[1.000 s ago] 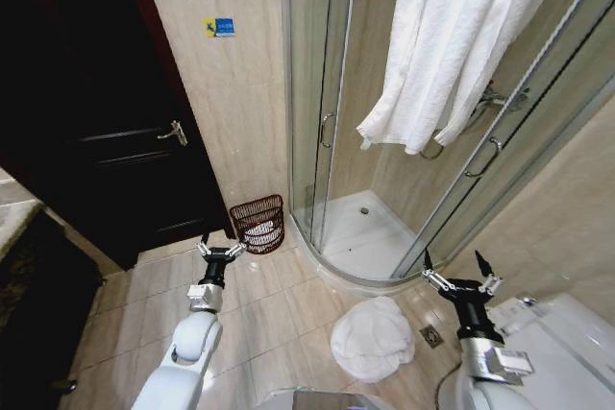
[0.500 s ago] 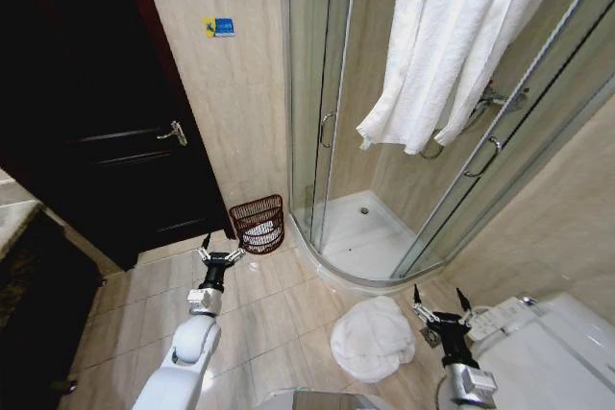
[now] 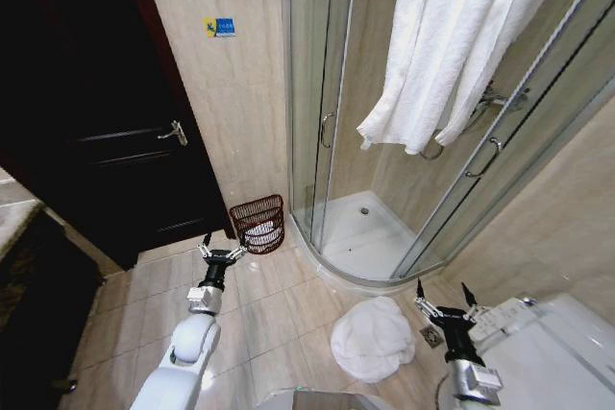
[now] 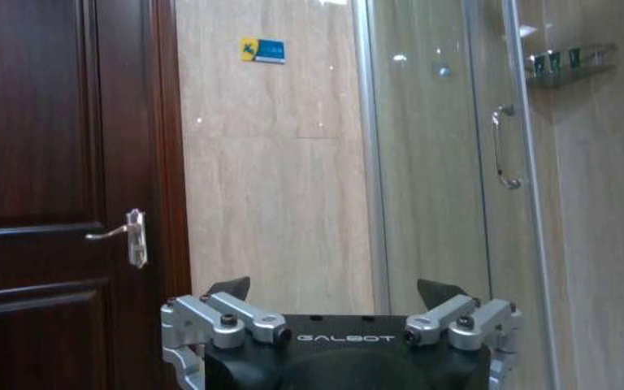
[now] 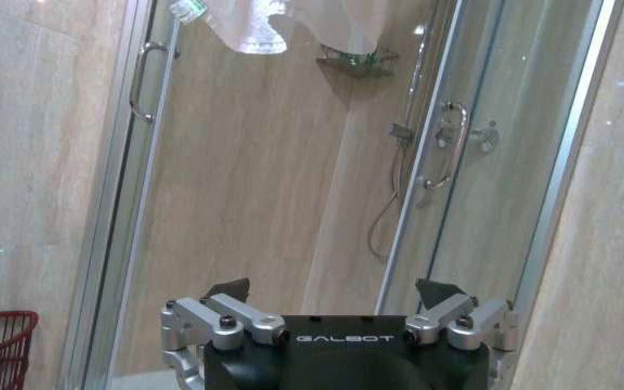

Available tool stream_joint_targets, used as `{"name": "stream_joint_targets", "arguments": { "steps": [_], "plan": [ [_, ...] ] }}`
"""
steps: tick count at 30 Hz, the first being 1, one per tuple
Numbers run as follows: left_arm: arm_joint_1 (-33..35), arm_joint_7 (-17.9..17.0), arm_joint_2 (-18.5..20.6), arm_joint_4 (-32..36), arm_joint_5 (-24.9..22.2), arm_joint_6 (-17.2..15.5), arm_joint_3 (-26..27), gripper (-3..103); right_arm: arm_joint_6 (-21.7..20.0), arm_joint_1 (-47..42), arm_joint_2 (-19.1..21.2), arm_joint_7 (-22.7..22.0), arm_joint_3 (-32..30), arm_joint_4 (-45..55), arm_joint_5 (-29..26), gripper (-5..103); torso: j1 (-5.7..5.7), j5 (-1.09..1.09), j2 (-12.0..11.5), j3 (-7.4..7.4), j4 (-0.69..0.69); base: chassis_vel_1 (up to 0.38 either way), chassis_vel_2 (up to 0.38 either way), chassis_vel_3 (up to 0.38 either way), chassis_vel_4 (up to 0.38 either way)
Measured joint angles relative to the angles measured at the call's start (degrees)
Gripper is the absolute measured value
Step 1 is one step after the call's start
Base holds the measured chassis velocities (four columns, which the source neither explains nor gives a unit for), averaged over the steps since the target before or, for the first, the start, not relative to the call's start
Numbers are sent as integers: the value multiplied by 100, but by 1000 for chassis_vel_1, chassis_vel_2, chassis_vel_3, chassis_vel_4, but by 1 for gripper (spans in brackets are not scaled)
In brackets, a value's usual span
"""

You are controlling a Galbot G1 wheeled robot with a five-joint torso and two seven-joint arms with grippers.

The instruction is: Discard the used towel into the hamper.

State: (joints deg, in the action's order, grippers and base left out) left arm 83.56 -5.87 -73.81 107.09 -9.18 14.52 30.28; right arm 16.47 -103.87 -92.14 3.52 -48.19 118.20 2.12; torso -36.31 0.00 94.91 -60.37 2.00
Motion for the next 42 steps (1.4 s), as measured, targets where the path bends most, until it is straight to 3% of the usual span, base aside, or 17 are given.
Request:
{"name": "stream_joint_targets", "arguments": {
  "steps": [12, 42],
  "plan": [
    [0, -5, 2, 3, 5, -4, 1, 100, -93, -16, 0, -110, -21, 196, 251, 100, 0, 0, 0, 0, 0, 0, 0, 0, 0],
    [0, -12, 2, 3, 5, -2, 0, 100, -101, -17, 0, -112, -24, 198, 252, 100, 0, 0, 0, 0, 0, 0, 0, 0, 0]
  ]
}}
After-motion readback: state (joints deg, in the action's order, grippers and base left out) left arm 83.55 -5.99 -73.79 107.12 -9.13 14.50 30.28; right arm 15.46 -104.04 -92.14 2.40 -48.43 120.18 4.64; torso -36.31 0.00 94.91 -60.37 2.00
